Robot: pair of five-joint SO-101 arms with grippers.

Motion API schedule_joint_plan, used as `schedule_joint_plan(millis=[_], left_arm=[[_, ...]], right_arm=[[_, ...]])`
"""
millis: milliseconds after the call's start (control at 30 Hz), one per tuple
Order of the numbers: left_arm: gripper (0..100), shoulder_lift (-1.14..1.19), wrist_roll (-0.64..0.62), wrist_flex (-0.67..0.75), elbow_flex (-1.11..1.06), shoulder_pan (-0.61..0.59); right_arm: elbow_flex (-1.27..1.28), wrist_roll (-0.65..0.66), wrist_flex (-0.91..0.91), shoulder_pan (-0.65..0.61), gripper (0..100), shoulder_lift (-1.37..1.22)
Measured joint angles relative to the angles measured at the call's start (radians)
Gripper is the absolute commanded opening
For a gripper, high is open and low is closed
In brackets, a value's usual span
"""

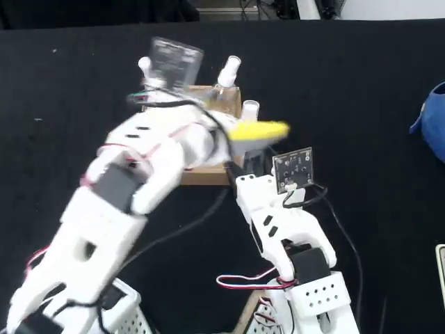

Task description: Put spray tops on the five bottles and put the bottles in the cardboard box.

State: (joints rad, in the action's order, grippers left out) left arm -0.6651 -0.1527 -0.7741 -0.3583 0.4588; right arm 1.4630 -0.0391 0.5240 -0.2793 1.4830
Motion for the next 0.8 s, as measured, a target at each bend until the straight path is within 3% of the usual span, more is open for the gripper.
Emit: schedule_joint_plan(millis=[200,267,400,633,800], left_arm=[[2,-0.172,0.0,-0.126,0.008,-0.135],[6,-0.232,0.0,-0.15,0.008,-0.184],[4,-0.322,0.0,-0.147,-0.058,-0.302],[3,-0.365,-0.003,0.074,-0.431,-0.477],[3,-0.423,0.0,0.273,-0.666,-0.545]], right_arm=[[0.0,0.0,-0.026,0.068,1.1,0.0],[0.003,-0.003,-0.069,0.094,1.1,0.0],[0.003,-0.081,-0.16,0.106,1.1,0.0],[0.011,-0.138,-0.356,0.094,1.5,0.0],[0.087,-0.063,-0.486,-0.044,1.1,0.0]])
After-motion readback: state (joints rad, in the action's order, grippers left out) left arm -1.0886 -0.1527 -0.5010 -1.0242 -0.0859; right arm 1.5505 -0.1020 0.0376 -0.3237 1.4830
